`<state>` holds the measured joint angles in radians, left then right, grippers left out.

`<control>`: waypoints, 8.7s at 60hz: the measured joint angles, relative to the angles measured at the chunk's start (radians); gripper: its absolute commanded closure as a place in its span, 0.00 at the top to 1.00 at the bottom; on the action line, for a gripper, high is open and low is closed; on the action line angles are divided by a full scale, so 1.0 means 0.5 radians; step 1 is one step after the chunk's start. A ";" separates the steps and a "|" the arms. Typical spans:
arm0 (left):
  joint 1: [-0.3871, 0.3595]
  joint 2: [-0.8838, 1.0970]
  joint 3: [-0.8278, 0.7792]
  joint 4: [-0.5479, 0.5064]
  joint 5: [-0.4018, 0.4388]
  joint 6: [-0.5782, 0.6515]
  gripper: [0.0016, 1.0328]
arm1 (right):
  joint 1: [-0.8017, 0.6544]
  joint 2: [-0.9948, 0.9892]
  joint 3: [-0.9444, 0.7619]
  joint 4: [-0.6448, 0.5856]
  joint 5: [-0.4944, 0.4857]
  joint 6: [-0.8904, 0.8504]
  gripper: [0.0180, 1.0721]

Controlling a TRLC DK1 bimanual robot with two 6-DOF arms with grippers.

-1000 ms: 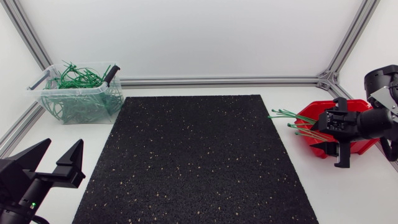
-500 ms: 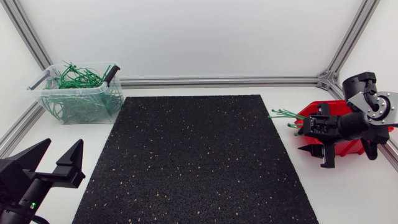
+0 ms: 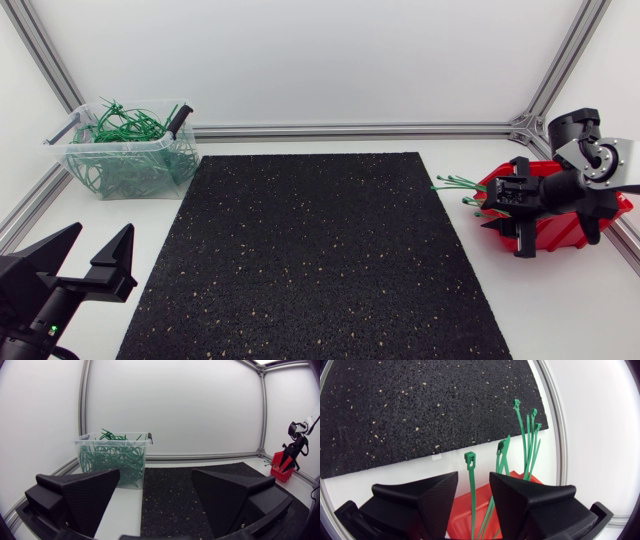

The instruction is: Take a green cable tie from the red box, thread the tail through the head to close it, then place it in the transparent bin on the left.

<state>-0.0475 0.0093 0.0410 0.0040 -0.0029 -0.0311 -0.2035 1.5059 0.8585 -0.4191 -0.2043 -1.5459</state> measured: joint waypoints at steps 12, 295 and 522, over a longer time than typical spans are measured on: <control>0.000 0.000 0.000 0.000 0.000 0.000 0.97 | -0.005 -0.039 0.000 -0.013 -0.001 -0.007 0.19; -0.095 0.127 0.000 -0.001 -0.007 0.001 0.97 | 1.585 0.337 0.167 -0.115 -0.078 1.286 0.57; -1.018 1.945 1.204 0.411 0.948 -1.160 0.96 | 1.739 -0.793 -0.097 0.319 0.260 2.485 0.06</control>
<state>-0.5564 0.9817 0.6430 0.2096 0.4713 -0.6109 0.6659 1.1095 0.8101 -0.2596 -0.0742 -0.3035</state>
